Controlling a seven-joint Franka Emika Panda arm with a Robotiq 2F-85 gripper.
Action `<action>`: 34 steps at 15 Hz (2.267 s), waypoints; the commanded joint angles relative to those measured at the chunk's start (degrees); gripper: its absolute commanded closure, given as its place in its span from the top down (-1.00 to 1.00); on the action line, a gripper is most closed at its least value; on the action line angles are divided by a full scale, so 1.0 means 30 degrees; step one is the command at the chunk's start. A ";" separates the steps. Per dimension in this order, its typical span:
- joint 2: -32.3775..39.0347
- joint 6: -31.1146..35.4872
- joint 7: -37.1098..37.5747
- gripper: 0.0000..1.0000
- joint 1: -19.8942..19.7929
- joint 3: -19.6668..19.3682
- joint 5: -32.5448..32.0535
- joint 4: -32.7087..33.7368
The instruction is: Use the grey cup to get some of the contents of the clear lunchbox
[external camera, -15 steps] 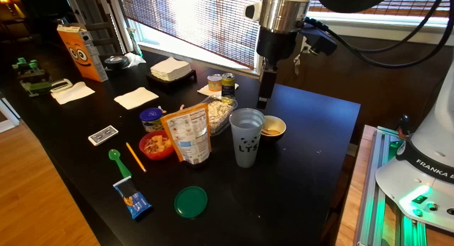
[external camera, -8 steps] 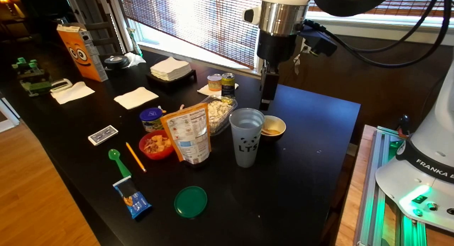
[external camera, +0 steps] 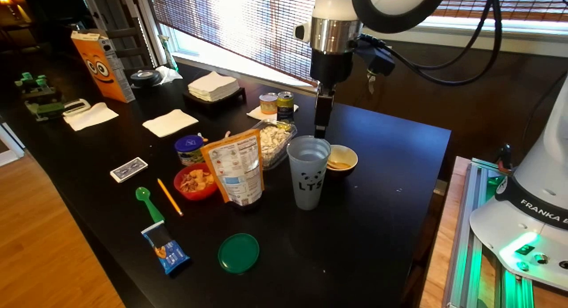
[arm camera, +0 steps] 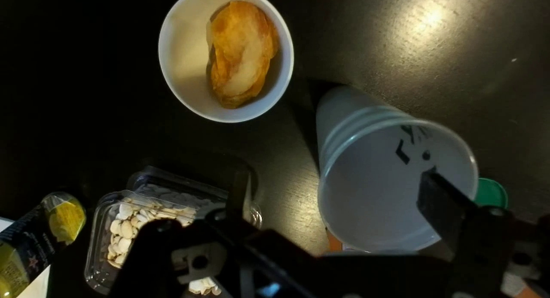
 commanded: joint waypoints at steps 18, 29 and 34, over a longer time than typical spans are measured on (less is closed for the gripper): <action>0.3171 0.2136 -0.0030 -0.97 -0.1625 -0.0944 0.0138 0.2093; 0.3488 0.3106 0.1364 -0.97 -0.2838 -0.2204 0.0581 0.1879; 0.3549 0.3578 0.2589 -0.97 -0.3719 -0.2986 0.0931 0.1813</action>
